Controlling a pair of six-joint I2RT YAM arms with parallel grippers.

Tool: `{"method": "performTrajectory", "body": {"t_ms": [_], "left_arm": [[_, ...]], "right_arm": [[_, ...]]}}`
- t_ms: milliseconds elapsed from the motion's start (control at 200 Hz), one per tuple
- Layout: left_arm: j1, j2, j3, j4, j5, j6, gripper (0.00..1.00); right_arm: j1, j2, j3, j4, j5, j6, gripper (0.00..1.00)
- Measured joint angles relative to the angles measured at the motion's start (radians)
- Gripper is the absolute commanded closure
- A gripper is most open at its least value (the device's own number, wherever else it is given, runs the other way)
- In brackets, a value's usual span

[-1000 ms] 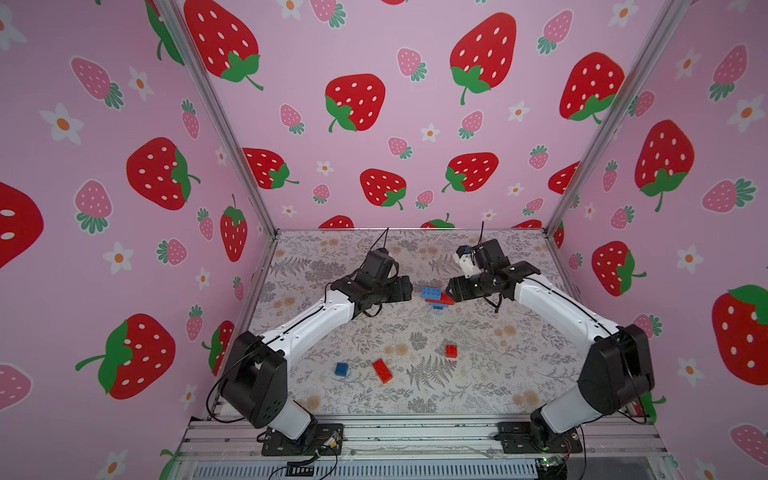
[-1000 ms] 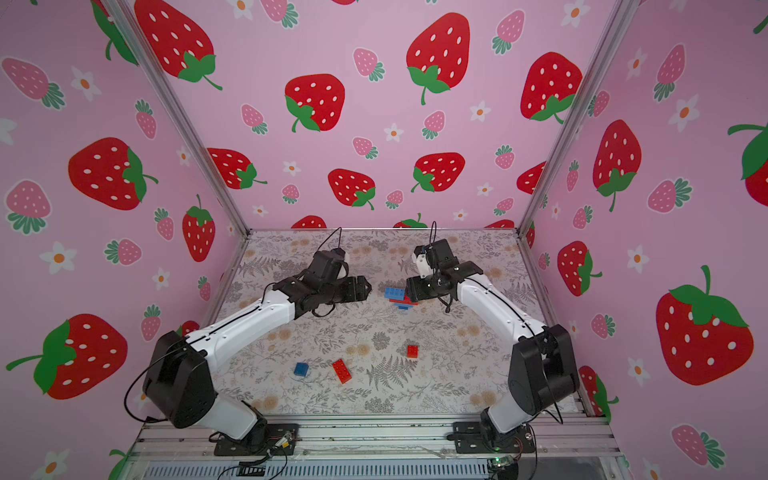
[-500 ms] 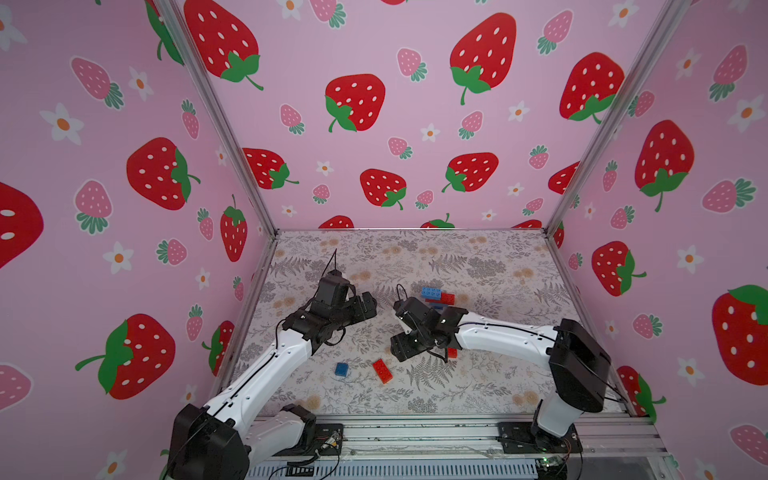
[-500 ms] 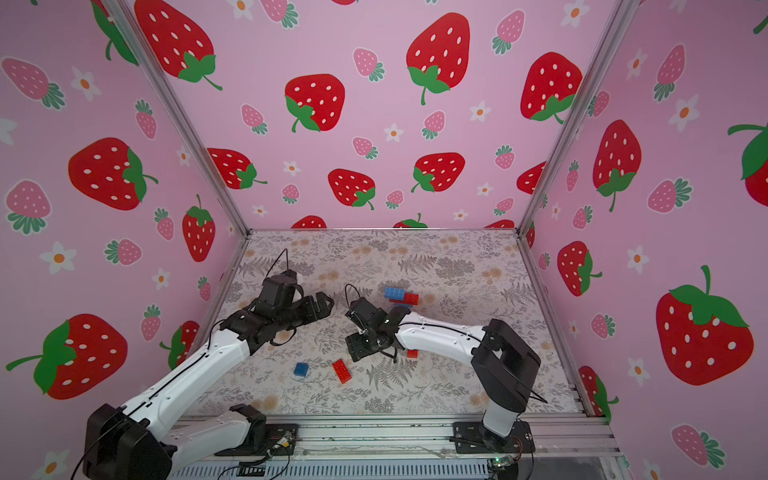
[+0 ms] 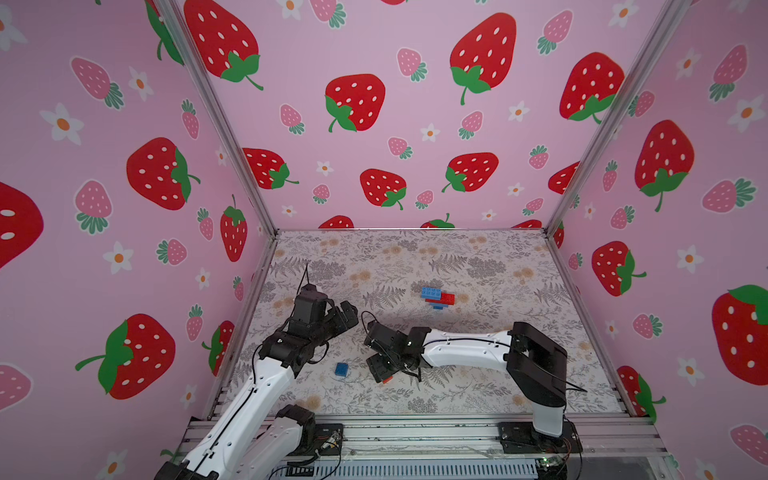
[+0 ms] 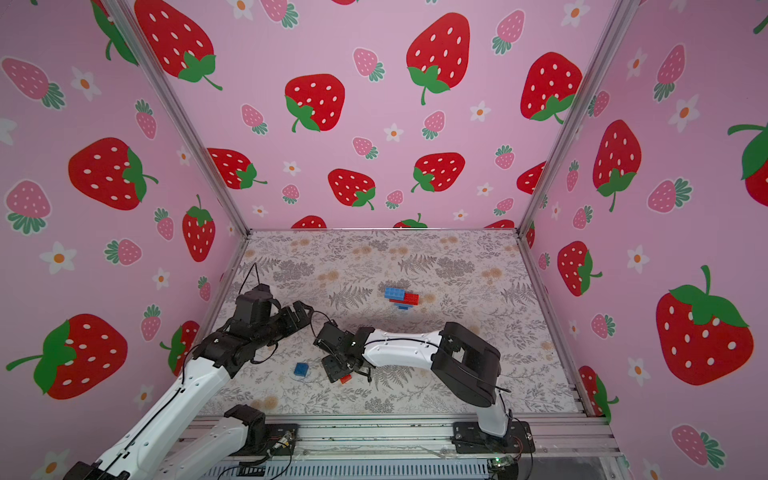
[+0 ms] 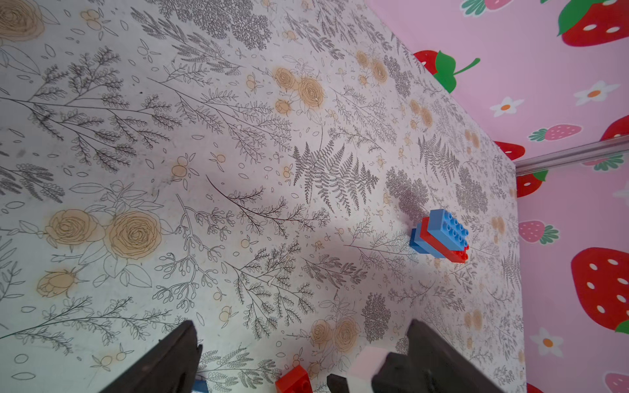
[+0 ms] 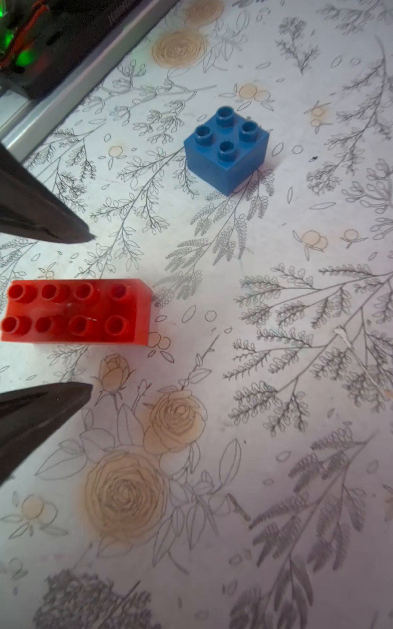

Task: Assemble a heart with lego
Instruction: Pick up the lego brick from the center of the board.

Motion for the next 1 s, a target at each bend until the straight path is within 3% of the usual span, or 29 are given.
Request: {"method": "performTrajectory", "body": {"t_ms": [525,670,830,1000], "left_arm": [[0.003,0.033,-0.008,-0.001,0.005,-0.007,0.00],[0.003,0.047,-0.012,0.009,0.013,-0.007,0.01],[0.003,0.074,-0.009,0.015,0.030,-0.003,0.00],[0.004,0.139,0.034,0.021,0.072,0.007,0.00]], "right_arm": [[0.044,0.040,0.022,-0.062,0.072,-0.005,0.66],[0.041,0.031,0.022,-0.071,0.093,-0.027,0.67],[-0.017,-0.037,0.016,-0.091,0.090,-0.092,0.70],[-0.153,-0.203,0.002,-0.132,0.084,-0.252,0.73]]}}
